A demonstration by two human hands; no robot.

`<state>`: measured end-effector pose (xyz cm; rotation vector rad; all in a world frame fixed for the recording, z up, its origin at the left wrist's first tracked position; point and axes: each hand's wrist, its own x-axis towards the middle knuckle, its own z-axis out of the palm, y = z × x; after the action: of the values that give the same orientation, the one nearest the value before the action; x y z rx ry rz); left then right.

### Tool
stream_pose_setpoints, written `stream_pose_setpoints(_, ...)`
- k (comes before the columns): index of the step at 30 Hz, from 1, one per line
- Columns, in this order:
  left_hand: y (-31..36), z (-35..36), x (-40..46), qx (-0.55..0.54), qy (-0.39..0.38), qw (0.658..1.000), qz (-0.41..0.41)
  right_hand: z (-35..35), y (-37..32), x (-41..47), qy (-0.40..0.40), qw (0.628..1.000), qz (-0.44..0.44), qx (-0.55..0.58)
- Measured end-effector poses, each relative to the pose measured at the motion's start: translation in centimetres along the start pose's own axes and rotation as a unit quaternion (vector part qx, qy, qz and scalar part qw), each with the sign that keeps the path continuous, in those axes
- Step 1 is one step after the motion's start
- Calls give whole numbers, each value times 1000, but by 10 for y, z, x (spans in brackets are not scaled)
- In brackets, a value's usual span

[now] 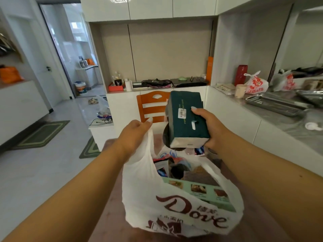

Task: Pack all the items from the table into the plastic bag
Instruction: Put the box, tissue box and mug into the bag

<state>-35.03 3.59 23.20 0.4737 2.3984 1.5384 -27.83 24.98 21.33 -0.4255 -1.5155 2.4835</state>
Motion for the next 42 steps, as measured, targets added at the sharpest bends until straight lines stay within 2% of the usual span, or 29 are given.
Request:
stream_pose_setpoints(4,4,4,-28,120,60,990,33,5,12,-25,-16,999,28,-15)
stream_pose_setpoints(6,1,7,-33,180,76,981,18,8,20,-32,-24,999,40,-18)
stream_pose_setpoints(7,0,7,-33,161,84,983,-2,8,24,-34,-28,998,46,-21)
stream_pose_setpoints(9,-1,5,-33,13,82,995,-61,6,31,-36,-34,996,62,-46)
stream_pose_setpoints(11,0,2,-32,-126,73,985,-95,3,34,-38,-41,991,77,-100)
stream_pose_setpoints(13,1,-1,-31,-200,62,972,-109,0,34,-38,-48,982,81,-164)
stream_pose_setpoints(16,5,-4,-34,-263,45,956,-122,6,26,-31,-74,978,38,-191)
stream_pose_setpoints(19,4,-6,-31,-316,33,940,-127,24,27,-21,-107,985,5,-139)
stream_pose_setpoints(22,-2,-10,-26,-369,19,922,-114,32,45,-11,-146,979,14,-142)
stream_pose_setpoints(25,-5,-13,-27,-369,20,922,-117,21,51,-10,-140,963,59,-225)
stream_pose_setpoints(27,-6,-13,-28,-352,28,927,-125,12,40,-7,-140,944,71,-291)
stream_pose_setpoints(29,-5,-13,-28,-341,29,931,-125,6,24,2,-175,907,110,-368)
stream_pose_setpoints(32,-3,-11,-27,-338,13,933,-120,14,9,15,-242,795,250,-496)
stream_pose_setpoints(34,-3,-9,-26,-333,-6,936,-118,25,12,20,-257,734,292,-556)
stream_pose_setpoints(35,-3,-8,-25,-328,-14,937,-118,29,16,23,-242,727,284,-576)
stream_pose_setpoints(37,-3,-8,-24,-321,-20,940,-115,33,24,29,-200,721,209,-629)
stream_pose_setpoints(40,-4,-8,-22,-317,-18,942,-110,37,31,28,-192,675,58,-710)
stream_pose_setpoints(42,-4,-8,-20,-318,-20,942,-108,40,39,19,-186,681,-3,-708)
